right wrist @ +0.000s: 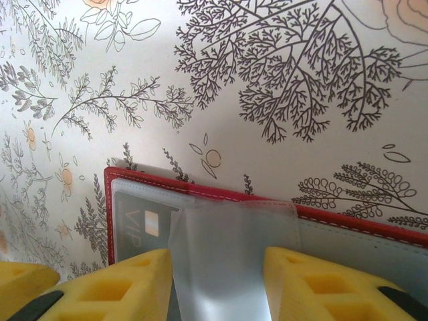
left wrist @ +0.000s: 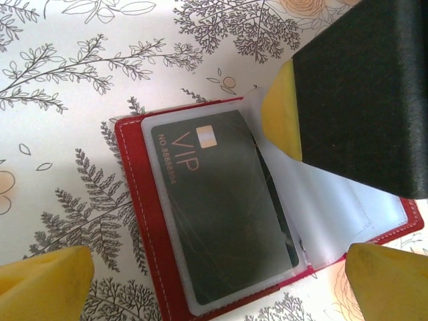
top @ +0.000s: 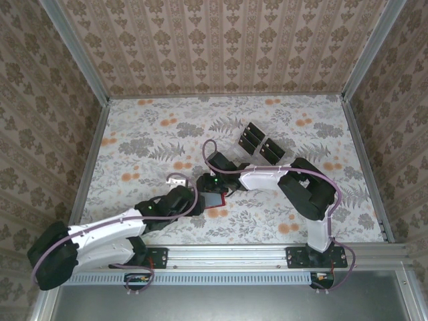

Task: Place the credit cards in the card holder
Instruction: Flip over the card slot in the card holder.

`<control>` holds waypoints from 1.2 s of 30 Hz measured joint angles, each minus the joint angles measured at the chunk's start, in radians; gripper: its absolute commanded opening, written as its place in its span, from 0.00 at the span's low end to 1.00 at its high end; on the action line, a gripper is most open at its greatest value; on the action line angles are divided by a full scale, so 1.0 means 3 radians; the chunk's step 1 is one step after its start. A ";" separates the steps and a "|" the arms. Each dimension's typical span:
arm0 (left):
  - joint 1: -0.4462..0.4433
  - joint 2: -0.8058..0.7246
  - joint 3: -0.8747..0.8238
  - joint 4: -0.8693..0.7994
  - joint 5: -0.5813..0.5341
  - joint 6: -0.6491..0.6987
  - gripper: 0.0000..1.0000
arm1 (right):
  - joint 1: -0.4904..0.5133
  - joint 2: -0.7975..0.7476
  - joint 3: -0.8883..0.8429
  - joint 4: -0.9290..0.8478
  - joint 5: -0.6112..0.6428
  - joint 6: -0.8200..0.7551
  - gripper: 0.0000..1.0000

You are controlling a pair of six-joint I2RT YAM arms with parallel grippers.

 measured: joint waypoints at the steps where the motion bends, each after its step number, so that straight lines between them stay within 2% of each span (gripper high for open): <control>1: -0.0009 0.0043 0.0003 0.0027 -0.0004 0.0001 1.00 | 0.0000 0.0000 -0.0004 0.0011 0.0000 0.0006 0.42; 18: -0.0042 0.0726 0.0209 0.0380 -0.0131 0.0134 1.00 | 0.0000 0.0000 -0.0027 0.0074 -0.0001 0.0088 0.42; 36: -0.0064 0.0932 0.0132 0.0454 -0.0291 0.0080 1.00 | -0.0006 -0.0075 -0.0024 0.0031 0.0003 0.0083 0.42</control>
